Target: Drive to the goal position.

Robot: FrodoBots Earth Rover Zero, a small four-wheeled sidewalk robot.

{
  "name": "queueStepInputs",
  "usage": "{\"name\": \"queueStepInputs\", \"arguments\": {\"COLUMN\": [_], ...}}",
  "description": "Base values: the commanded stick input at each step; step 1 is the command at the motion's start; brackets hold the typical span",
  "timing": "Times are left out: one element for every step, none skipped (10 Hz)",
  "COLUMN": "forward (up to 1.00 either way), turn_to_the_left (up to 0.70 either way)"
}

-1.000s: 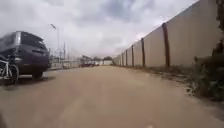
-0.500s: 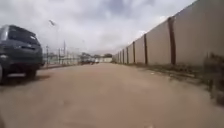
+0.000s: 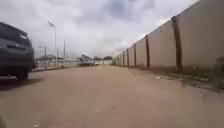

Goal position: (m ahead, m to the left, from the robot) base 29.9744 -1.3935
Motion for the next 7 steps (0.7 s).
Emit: {"name": "queueStepInputs", "arguments": {"forward": [1.00,1.00,1.00,1.00,1.00,1.00,1.00], "turn_to_the_left": [0.00,0.00,0.15,0.18,0.00,0.00,0.00]}}
